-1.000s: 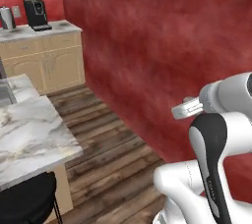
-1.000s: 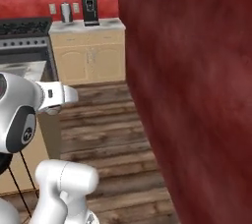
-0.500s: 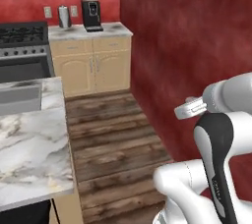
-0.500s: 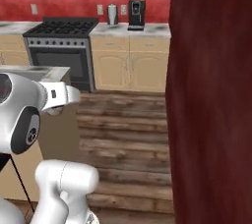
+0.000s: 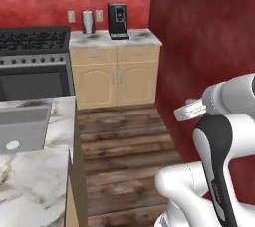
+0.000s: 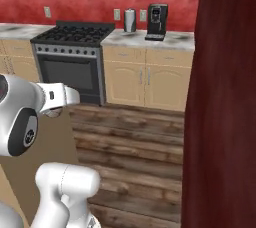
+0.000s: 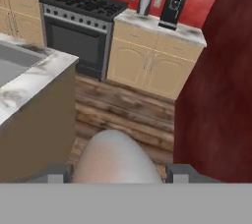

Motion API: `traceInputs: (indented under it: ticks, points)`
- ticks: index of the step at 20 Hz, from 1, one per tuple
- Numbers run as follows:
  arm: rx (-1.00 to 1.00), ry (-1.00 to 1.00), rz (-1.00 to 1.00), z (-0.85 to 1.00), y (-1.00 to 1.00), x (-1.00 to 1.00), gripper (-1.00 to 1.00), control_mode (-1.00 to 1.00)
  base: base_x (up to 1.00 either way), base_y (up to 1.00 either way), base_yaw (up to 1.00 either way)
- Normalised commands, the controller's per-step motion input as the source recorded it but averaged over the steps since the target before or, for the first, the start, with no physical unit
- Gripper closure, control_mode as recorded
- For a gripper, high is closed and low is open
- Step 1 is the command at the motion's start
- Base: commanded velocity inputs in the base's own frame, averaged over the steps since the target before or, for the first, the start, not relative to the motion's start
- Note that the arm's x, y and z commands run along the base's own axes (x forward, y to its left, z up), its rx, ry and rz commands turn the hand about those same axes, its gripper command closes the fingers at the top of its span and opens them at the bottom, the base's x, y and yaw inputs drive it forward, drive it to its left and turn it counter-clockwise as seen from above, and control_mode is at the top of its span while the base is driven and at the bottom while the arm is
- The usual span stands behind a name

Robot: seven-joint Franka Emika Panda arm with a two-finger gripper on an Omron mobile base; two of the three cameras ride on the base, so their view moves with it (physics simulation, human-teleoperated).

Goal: Pick the egg and butter from the fridge and place them by the bowl for mixing.

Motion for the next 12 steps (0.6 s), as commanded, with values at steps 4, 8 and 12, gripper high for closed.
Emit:
traceInputs:
  ticks: [4, 8, 12]
  points:
    - [0.00, 0.00, 0.00, 0.00, 0.00, 0.00, 1.00, 1.00, 1.00, -0.62, 0.16]
    - [0.00, 0.00, 0.00, 0.00, 0.00, 0.00, 1.00, 1.00, 1.00, -0.56, 0.08]
    - [0.00, 0.00, 0.00, 0.00, 0.00, 0.00, 1.00, 1.00, 1.00, -0.43, 0.16]
